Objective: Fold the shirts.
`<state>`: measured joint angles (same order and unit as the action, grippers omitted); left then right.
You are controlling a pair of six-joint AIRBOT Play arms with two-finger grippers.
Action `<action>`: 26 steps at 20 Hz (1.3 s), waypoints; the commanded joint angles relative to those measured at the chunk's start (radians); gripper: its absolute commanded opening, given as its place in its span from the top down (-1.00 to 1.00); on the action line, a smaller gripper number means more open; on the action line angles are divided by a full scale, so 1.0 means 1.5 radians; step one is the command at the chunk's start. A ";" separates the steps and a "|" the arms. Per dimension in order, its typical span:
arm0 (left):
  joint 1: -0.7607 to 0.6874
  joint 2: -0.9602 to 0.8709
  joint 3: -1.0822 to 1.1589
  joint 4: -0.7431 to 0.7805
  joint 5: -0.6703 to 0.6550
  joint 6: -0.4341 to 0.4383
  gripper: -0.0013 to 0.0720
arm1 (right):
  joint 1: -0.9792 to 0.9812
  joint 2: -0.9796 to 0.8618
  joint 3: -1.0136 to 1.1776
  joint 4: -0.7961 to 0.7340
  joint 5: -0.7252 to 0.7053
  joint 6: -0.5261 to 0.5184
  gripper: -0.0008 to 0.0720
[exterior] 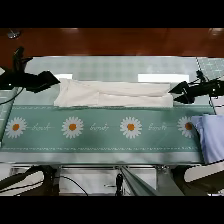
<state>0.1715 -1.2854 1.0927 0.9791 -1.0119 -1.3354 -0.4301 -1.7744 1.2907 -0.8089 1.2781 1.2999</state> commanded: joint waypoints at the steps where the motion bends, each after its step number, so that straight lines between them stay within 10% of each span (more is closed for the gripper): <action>1: -0.066 0.046 -0.063 -0.030 0.041 0.015 -0.95 | 0.052 -0.030 -0.005 0.046 -0.026 -0.016 -0.73; 3: -0.100 0.038 -0.063 -0.030 0.041 0.015 -0.95 | 0.078 -0.031 -0.004 0.045 -0.025 -0.015 -0.44; 5: -0.124 0.031 -0.063 -0.030 0.041 0.015 -0.81 | 0.079 -0.014 0.003 0.046 -0.010 -0.016 0.89; 7: -0.140 0.030 -0.063 -0.032 0.041 0.018 0.84 | 0.061 0.037 0.003 0.039 0.013 -0.025 0.91; 19: -0.448 -0.185 0.148 -0.055 0.081 -0.042 0.87 | 0.053 0.693 -0.252 -0.062 0.087 0.024 0.91; 26: -0.626 -0.402 0.377 -0.065 -0.016 -0.120 0.87 | 0.054 0.783 -0.276 -0.058 0.105 0.064 0.91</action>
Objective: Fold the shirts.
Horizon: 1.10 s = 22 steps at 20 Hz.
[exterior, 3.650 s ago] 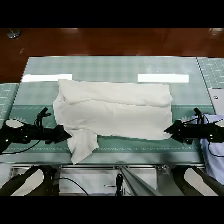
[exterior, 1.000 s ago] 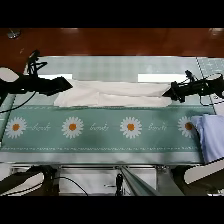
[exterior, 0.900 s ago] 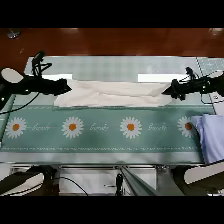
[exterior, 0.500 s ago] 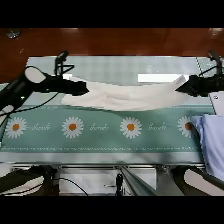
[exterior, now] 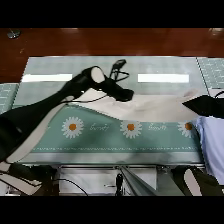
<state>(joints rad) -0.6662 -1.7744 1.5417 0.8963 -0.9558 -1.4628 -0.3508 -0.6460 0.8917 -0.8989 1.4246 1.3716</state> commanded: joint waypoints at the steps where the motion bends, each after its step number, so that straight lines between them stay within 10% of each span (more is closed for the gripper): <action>1: -0.092 -0.090 0.086 -0.025 -0.054 -0.035 0.87 | 0.005 0.031 -0.010 0.002 0.003 0.018 0.91; 9: -0.117 -0.116 0.111 -0.116 -0.082 -0.020 0.87 | 0.093 0.010 -0.009 -0.001 -0.055 0.055 0.91; 22: 0.493 0.281 0.083 -0.114 -0.198 0.076 0.87 | 0.449 -0.361 0.207 0.040 -0.250 0.079 0.91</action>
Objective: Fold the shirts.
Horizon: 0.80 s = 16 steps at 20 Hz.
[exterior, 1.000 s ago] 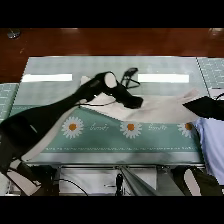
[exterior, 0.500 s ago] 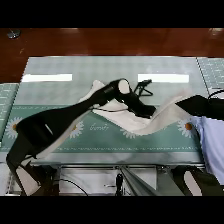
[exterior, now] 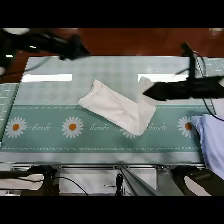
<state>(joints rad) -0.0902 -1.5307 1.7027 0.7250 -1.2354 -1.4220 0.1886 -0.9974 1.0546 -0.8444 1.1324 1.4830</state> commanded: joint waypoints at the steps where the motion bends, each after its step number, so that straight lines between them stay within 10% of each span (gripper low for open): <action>1: 0.141 0.173 -0.056 0.000 -0.017 0.068 0.87 | 0.112 -0.180 0.147 0.004 -0.058 0.007 0.91; 9: 0.240 0.526 -0.414 0.000 -0.015 0.120 0.87 | 0.216 -0.539 0.435 0.007 -0.068 0.049 0.91; 10: 0.236 0.543 -0.447 0.000 -0.013 0.120 0.87 | 0.220 -0.562 0.442 0.015 -0.073 0.049 0.78; 12: 0.227 0.551 -0.493 -0.001 -0.001 0.120 0.87 | 0.221 -0.591 0.444 0.070 -0.069 0.031 -0.73; 16: 0.222 0.534 -0.551 -0.003 0.077 0.115 0.87 | 0.136 -0.554 0.481 0.086 0.092 0.022 -0.75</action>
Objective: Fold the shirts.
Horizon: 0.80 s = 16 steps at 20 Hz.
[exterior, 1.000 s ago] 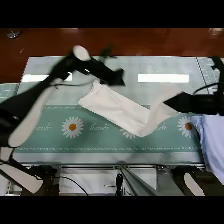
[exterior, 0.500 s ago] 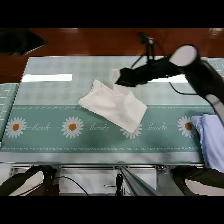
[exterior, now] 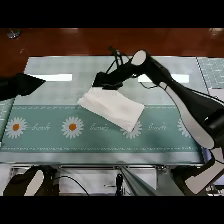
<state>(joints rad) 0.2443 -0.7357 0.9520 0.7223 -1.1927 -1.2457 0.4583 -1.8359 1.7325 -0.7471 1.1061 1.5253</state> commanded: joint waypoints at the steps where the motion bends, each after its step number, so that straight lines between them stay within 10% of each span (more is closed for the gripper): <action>1: -0.001 -0.001 -0.059 -0.002 0.058 -0.003 0.87 | -0.081 0.041 0.029 0.010 0.165 -0.013 -0.75; 5: -0.001 -0.013 -0.103 -0.001 0.063 -0.002 0.87 | -0.188 0.260 -0.017 -0.278 0.288 -0.013 -0.74; 9: -0.006 -0.013 -0.174 -0.001 0.062 0.006 0.87 | -0.264 0.569 -0.445 -0.417 0.024 0.138 -0.74; 12: -0.036 -0.013 -0.232 -0.001 0.063 0.005 0.87 | -0.271 0.718 -0.819 -0.261 -0.260 0.311 -0.72; 16: -0.104 -0.013 -0.285 -0.001 0.108 0.002 0.87 | -0.216 0.637 -0.937 0.072 -0.354 0.080 -0.72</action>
<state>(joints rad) 0.1478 -0.7551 0.5808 0.7212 -1.0744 -1.2385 0.1074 -0.8700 0.5041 -0.9169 0.7471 1.7782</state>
